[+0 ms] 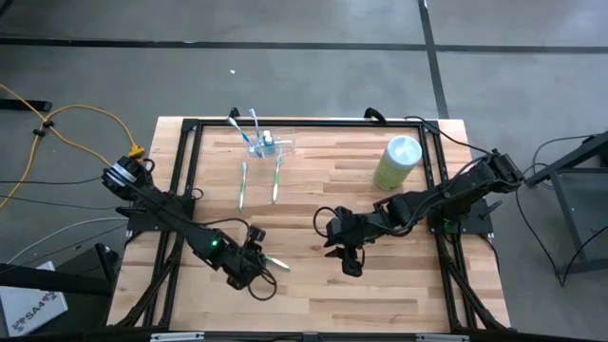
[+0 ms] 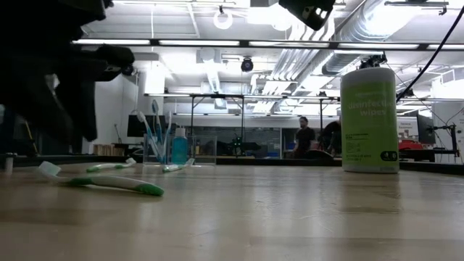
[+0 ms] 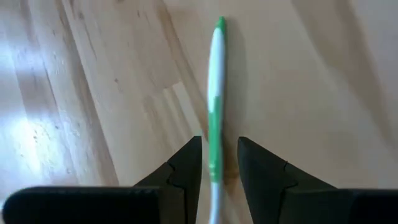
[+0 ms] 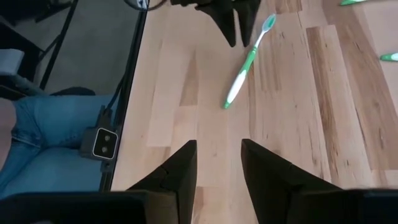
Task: Pick & Place toothbrushing station
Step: Put the bottom green toothbrush into the right section of the transparent organizer
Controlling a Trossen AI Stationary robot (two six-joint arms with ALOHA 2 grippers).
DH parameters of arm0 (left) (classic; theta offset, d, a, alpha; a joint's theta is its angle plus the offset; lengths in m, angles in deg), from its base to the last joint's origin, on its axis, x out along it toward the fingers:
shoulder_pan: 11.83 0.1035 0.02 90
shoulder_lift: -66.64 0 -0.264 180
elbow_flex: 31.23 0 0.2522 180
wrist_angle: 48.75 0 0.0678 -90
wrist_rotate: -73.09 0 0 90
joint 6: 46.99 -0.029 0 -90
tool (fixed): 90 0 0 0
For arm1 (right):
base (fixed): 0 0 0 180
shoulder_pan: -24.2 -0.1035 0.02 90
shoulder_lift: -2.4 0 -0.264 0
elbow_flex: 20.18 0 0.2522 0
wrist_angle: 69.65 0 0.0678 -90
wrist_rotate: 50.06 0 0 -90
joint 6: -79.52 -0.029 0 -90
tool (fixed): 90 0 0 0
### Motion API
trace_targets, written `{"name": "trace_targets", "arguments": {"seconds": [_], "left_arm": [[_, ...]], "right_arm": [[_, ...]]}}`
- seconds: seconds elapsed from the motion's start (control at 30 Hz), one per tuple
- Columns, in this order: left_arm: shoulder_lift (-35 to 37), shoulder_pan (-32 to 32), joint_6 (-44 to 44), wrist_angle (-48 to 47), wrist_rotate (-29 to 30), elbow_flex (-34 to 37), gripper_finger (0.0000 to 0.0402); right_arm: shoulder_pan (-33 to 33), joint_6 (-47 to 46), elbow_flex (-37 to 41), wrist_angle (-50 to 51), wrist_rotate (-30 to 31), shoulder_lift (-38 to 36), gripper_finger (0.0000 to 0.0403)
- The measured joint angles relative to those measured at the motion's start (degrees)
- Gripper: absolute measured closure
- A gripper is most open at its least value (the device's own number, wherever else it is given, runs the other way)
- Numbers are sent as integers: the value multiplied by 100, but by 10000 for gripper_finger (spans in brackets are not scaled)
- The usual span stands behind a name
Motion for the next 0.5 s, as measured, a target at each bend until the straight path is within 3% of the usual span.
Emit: {"name": "trace_targets", "arguments": {"seconds": [0.5], "left_arm": [[-219, 510, -574, 356, -851, -4, 305]], "right_arm": [[-2, -17, 1, 10, -4, 0, 286]]}}
